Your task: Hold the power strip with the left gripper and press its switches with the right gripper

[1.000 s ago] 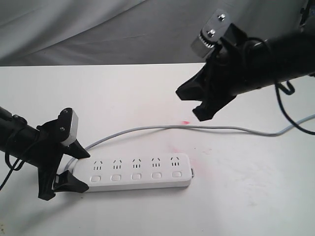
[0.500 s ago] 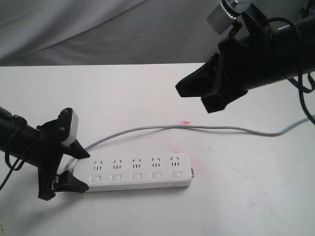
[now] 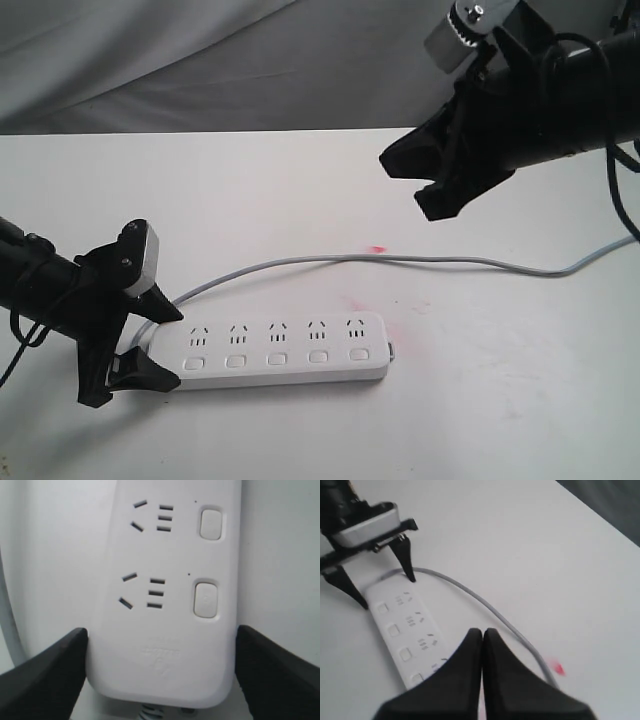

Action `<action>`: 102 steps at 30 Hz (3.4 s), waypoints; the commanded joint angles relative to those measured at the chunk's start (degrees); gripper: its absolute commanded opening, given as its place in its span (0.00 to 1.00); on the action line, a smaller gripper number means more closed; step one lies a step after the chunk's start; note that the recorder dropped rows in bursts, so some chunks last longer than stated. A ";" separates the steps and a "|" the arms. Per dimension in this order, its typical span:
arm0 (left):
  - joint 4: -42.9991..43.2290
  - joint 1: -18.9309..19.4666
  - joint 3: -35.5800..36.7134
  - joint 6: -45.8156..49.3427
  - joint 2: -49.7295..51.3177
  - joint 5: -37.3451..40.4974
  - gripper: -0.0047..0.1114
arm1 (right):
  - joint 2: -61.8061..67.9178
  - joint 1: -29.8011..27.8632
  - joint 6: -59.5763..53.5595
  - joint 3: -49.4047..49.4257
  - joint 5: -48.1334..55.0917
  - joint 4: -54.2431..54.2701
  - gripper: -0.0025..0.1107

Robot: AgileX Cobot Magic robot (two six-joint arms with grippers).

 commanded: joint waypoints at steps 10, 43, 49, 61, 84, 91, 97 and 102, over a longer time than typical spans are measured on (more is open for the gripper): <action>-0.21 -0.14 -0.12 -0.09 -0.16 0.00 0.45 | -1.67 -8.99 8.84 0.22 -1.54 -11.37 0.02; -0.21 -0.14 -0.12 -0.09 -0.16 0.00 0.45 | -52.81 -3.76 68.53 23.20 -11.83 -54.03 0.02; -0.21 -0.14 -0.12 -0.09 -0.16 0.00 0.45 | -63.42 -0.82 67.90 30.73 -16.23 -56.75 0.02; -0.10 -0.14 -0.12 -0.09 -0.16 0.00 0.45 | -69.02 -0.82 69.43 38.22 -17.66 -57.00 0.02; -0.06 -0.14 -0.12 -0.09 -0.16 0.00 0.45 | -82.65 -0.93 69.83 56.91 -24.67 -56.53 0.02; 0.06 -0.14 -0.12 -0.09 -0.16 0.00 0.45 | -82.65 -0.93 69.83 59.98 -25.53 -56.53 0.02; 0.06 -0.14 -0.12 -0.09 -0.16 0.00 0.45 | -82.65 -0.93 69.83 61.03 -23.60 -55.41 0.02; 0.06 -0.14 -0.12 -0.09 -0.16 0.00 0.45 | -82.65 -0.93 69.83 61.03 -21.10 -54.98 0.02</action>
